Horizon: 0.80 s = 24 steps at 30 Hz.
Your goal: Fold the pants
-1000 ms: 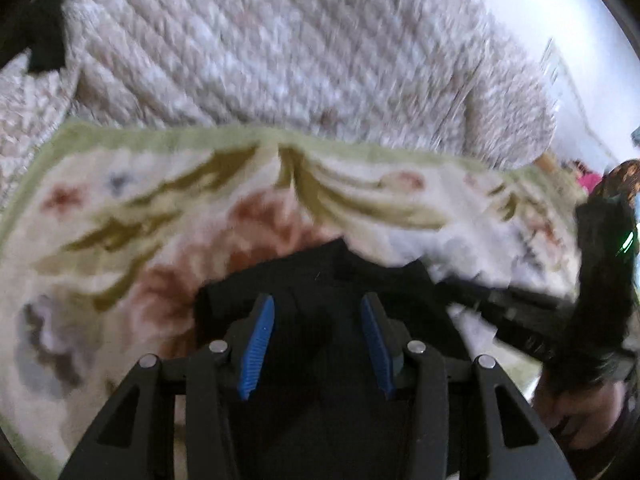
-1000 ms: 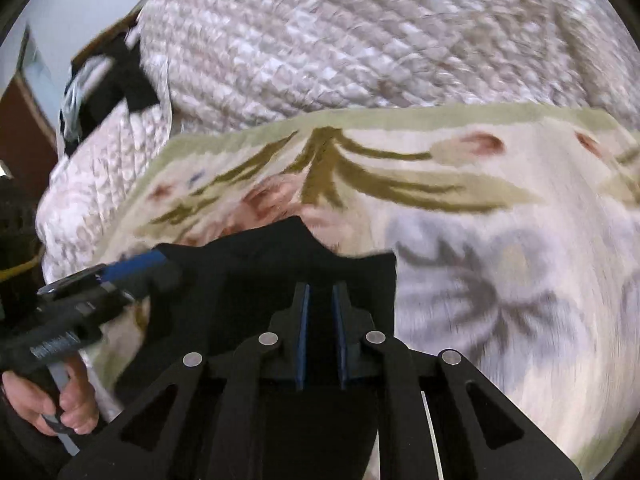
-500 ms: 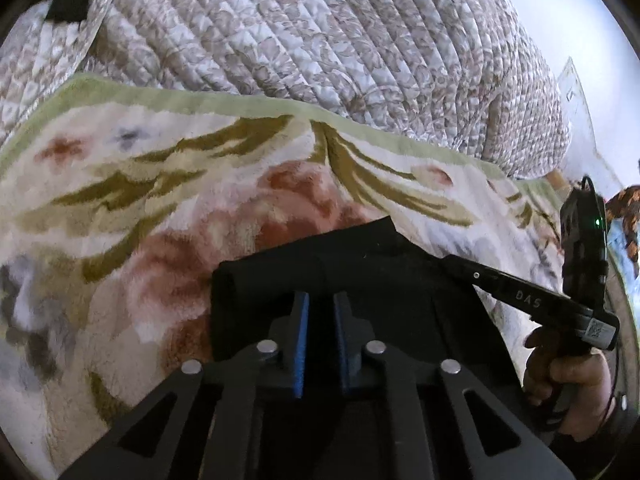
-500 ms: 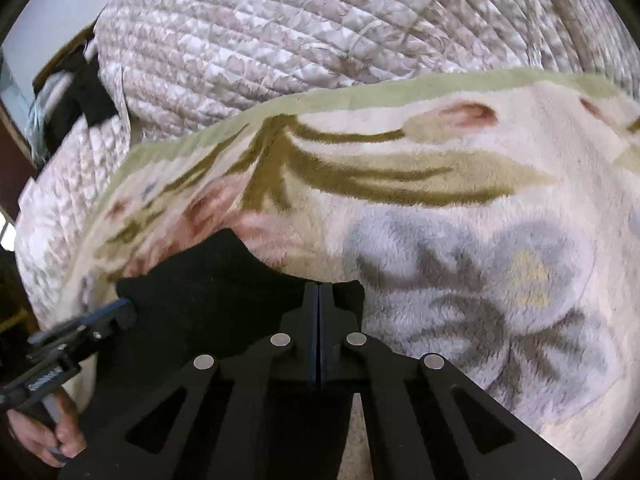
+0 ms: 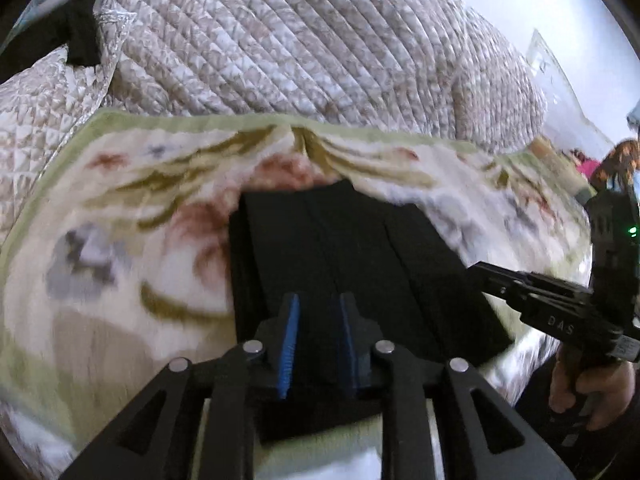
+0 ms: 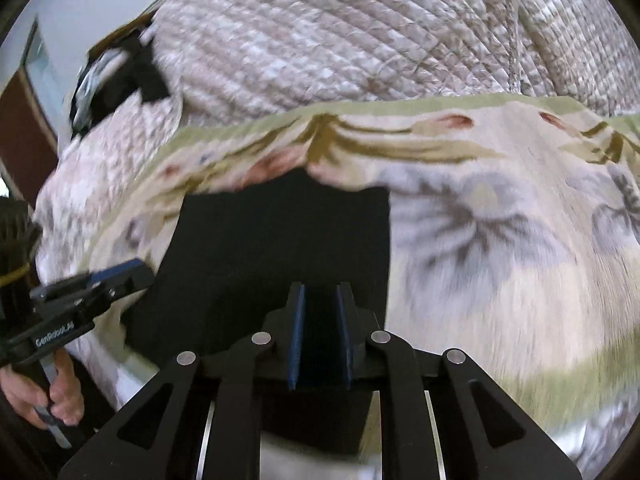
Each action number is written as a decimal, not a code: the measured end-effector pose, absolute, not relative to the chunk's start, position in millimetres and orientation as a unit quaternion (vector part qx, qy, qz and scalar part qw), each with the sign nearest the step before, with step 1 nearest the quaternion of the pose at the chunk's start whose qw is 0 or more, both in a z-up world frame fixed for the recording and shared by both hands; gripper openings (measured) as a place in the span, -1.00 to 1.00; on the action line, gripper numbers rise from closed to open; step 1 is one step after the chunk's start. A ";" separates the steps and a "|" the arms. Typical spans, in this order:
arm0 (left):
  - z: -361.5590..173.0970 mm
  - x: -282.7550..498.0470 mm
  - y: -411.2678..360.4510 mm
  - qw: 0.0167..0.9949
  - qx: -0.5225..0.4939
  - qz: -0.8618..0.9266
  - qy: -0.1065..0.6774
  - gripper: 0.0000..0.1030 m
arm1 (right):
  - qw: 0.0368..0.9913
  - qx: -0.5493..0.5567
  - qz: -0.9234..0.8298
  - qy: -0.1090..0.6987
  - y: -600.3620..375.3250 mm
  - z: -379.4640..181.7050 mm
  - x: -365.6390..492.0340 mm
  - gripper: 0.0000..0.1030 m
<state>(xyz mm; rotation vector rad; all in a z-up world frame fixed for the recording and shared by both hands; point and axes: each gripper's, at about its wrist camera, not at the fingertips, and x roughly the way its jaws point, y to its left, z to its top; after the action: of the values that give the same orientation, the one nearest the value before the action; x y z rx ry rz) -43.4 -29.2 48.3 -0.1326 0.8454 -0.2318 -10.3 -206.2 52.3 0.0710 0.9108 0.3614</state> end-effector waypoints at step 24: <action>30.4 -49.7 -21.7 0.900 -0.067 -0.096 0.420 -0.44 | 0.876 0.029 0.156 0.456 -204.1 33.5 -21.7 -0.69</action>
<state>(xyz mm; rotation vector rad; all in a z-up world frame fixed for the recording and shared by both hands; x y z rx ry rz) -49.7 -21.7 30.4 -0.1387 0.8685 -0.1978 -21.7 -204.1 33.5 0.0610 0.9522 0.3250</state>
